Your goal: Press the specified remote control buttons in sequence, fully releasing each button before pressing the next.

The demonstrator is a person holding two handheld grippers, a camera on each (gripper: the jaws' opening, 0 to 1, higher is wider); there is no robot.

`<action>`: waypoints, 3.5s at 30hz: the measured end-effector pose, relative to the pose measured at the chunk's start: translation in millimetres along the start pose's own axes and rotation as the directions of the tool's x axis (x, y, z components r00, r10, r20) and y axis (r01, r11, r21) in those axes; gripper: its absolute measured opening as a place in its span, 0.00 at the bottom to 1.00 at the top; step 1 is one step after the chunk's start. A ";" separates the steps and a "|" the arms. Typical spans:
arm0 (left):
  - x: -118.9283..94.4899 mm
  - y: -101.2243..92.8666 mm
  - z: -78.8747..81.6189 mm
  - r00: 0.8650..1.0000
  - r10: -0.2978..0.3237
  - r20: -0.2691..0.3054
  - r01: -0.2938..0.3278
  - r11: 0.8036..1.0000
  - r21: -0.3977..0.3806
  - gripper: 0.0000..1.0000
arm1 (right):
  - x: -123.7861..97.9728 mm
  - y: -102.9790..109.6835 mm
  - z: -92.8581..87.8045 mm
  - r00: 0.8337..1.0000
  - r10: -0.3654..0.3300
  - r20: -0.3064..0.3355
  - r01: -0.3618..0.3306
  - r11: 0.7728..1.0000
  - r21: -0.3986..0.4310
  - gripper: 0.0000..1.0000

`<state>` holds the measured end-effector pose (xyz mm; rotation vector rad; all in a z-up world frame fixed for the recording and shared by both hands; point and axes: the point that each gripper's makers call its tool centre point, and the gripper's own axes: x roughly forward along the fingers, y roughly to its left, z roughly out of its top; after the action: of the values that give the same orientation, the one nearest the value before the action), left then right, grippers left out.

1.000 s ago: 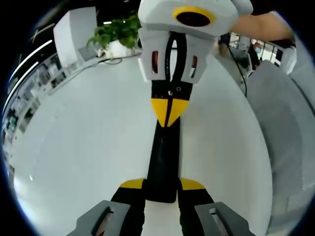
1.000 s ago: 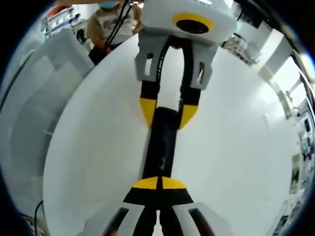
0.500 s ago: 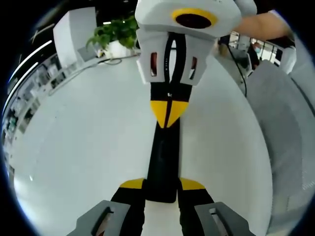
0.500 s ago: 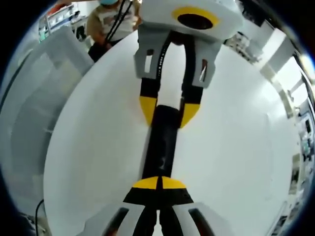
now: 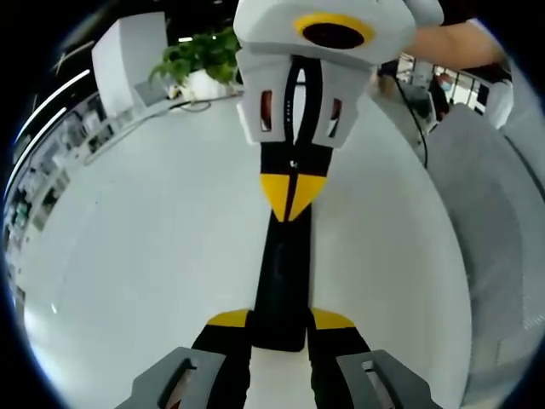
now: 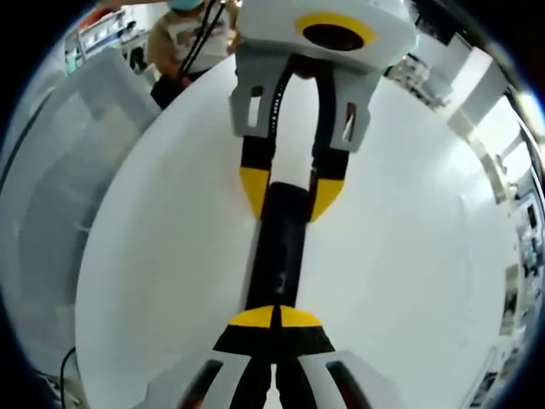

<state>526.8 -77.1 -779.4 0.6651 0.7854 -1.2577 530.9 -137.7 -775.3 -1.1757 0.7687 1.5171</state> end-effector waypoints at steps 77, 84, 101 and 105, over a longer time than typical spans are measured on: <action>0.5 0.1 0.4 1.000 0.003 -0.011 -0.003 1.000 0.004 0.24 | -12.2 -17.7 17.6 0.997 0.017 0.074 -0.018 1.000 0.012 0.00; 0.6 0.0 0.1 1.000 0.006 -0.003 -0.006 1.000 -0.002 0.24 | -5.1 -17.4 18.1 0.997 0.040 0.068 -0.040 0.999 0.005 0.00; 0.4 0.0 -0.1 1.000 0.008 -0.002 -0.008 1.000 0.000 0.24 | 3.3 -16.4 17.6 0.996 0.065 0.061 -0.065 0.998 -0.003 0.00; 0.5 0.2 0.1 1.000 0.008 -0.004 -0.008 1.000 0.001 0.24 | 4.1 -16.3 17.4 0.996 0.070 0.060 -0.070 0.998 -0.005 0.00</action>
<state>527.1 -77.4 -779.8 0.6708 0.7848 -1.2498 541.5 -116.2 -772.0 -1.1101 0.7745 1.6047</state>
